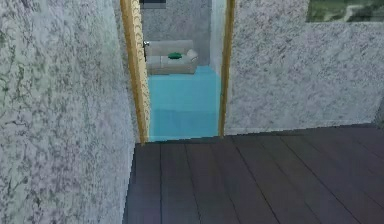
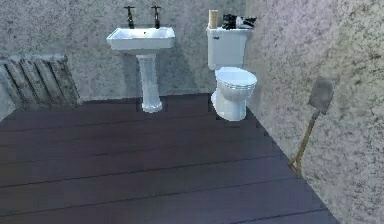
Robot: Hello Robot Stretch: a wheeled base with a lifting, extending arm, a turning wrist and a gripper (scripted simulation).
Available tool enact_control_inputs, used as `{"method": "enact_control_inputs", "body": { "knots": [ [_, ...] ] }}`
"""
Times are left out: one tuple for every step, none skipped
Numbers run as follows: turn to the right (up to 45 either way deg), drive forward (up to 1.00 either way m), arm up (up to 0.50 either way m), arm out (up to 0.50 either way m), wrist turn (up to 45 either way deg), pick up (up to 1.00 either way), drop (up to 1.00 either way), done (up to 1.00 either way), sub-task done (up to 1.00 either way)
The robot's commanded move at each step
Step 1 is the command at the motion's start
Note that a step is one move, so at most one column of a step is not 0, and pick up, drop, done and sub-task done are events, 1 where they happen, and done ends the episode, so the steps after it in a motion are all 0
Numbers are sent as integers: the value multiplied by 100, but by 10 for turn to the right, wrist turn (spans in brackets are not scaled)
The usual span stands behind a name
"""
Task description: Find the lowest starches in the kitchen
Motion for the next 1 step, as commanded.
{"method": "enact_control_inputs", "body": {
  "knots": [
    [0, 100, 0, 0, 0, 0, 0, 0, 0]
  ]
}}
